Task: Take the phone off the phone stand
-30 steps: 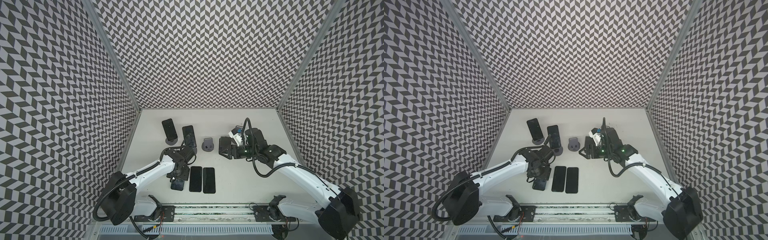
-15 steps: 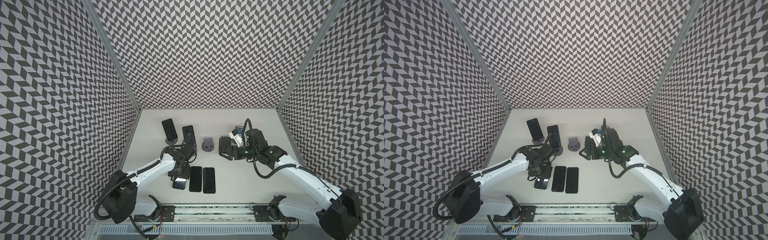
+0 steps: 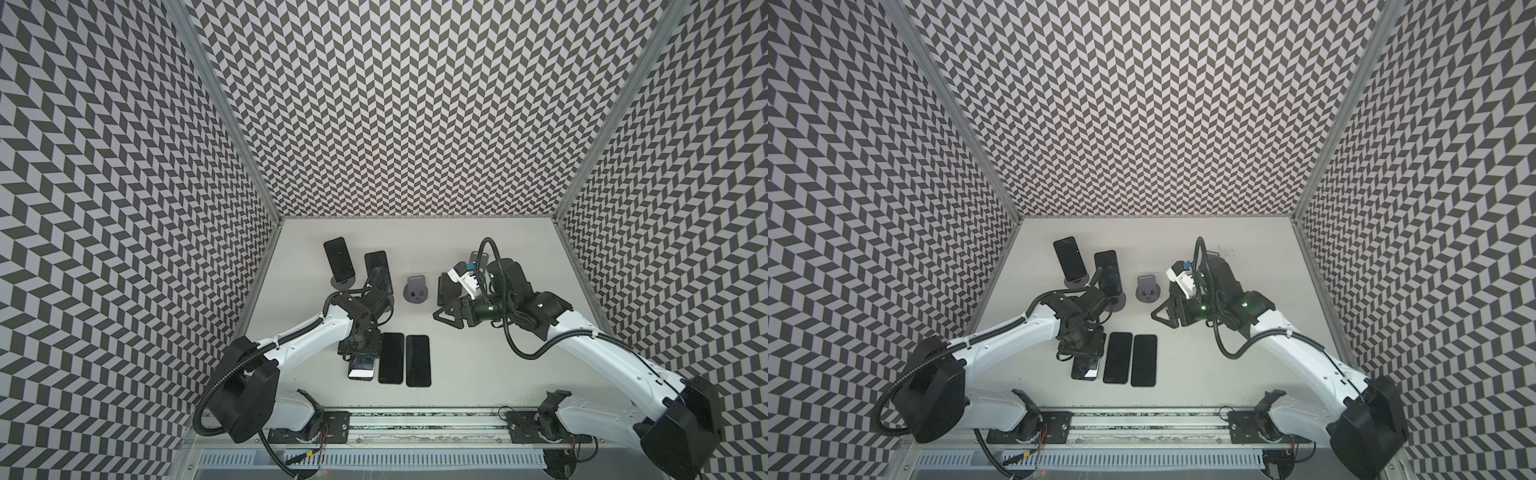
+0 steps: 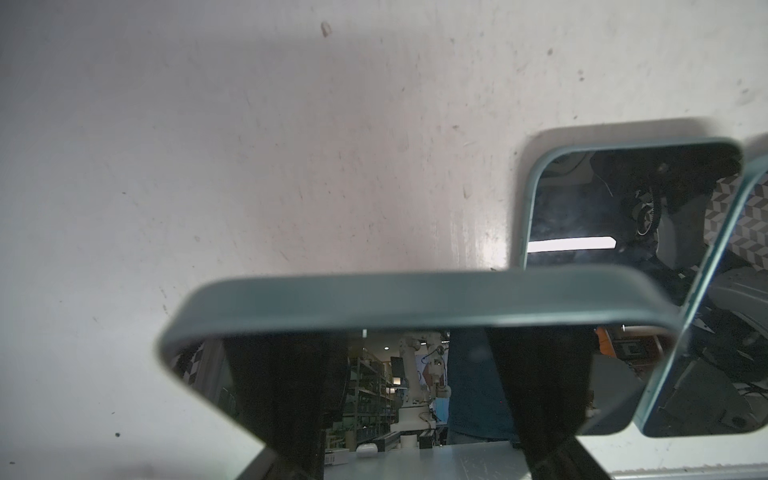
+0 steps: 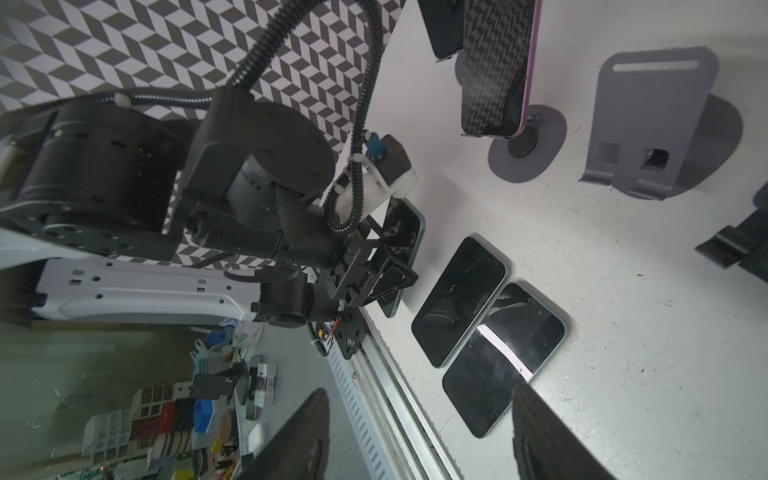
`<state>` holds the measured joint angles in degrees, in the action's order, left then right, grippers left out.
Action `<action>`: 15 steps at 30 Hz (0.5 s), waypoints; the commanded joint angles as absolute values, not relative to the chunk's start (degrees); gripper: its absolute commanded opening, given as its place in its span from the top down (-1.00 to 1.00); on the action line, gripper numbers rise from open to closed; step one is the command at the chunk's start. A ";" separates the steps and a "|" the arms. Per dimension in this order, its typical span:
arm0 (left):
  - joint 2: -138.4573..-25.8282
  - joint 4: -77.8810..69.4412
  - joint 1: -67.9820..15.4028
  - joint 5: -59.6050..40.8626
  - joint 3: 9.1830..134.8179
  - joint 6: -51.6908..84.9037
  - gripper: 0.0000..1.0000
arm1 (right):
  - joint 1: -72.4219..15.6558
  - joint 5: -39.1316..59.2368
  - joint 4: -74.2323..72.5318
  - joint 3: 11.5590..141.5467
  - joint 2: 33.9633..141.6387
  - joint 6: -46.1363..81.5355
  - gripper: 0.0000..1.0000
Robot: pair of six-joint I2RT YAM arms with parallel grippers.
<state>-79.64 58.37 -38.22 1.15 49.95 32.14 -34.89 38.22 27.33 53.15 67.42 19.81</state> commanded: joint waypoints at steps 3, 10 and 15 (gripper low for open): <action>-79.43 58.31 -37.85 0.97 50.19 33.25 -0.26 | -37.55 38.06 26.63 51.53 66.01 17.16 -0.36; -81.80 56.91 -37.79 0.81 50.45 31.51 -0.26 | -40.40 36.50 27.22 51.88 70.26 16.44 -0.37; -82.35 56.03 -37.32 0.94 50.19 30.27 -0.26 | -42.16 36.29 27.57 52.90 73.48 15.91 -0.39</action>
